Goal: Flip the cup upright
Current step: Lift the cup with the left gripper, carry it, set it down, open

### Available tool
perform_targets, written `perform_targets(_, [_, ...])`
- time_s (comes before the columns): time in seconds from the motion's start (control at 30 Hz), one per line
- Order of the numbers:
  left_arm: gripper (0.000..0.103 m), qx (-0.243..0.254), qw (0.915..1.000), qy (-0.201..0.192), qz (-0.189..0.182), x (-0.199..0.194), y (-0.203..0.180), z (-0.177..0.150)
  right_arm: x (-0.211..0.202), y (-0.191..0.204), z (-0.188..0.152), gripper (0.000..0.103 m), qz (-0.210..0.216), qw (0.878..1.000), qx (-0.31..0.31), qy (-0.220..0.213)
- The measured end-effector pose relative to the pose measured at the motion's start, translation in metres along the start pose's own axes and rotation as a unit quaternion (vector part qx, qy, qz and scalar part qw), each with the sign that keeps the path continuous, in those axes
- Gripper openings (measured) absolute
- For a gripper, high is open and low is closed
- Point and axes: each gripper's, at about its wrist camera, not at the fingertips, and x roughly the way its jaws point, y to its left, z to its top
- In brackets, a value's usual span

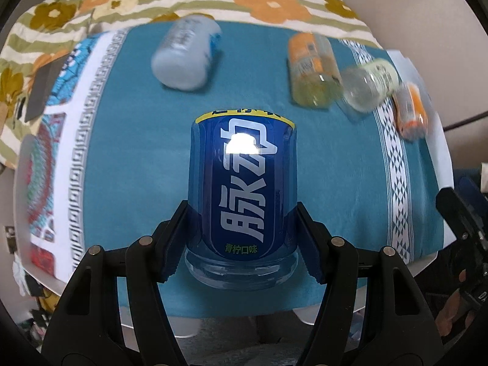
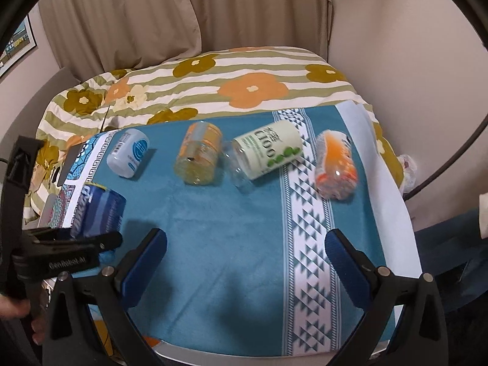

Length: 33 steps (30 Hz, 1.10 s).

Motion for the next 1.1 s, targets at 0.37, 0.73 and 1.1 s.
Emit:
perform_targets(0.37, [0.070, -0.003, 0.9998, 0.021, 0.005, 0.033, -0.020, -0.014, 0.015, -0.020, -0.020, 0.103, 0.012, 1.000, 0.000, 0.016])
perform_targets(0.73, [0.071, 0.019, 0.9994, 0.021, 0.021, 0.039, -0.034, -0.014, 0.019, -0.024, -0.020, 0.103, 0.018, 1.000, 0.001, 0.018])
perform_targets(1.1, [0.103, 0.026, 0.9993, 0.004, 0.027, 0.028, -0.035, -0.016, 0.016, -0.022, -0.019, 0.103, 0.019, 1.000, 0.000, 0.014])
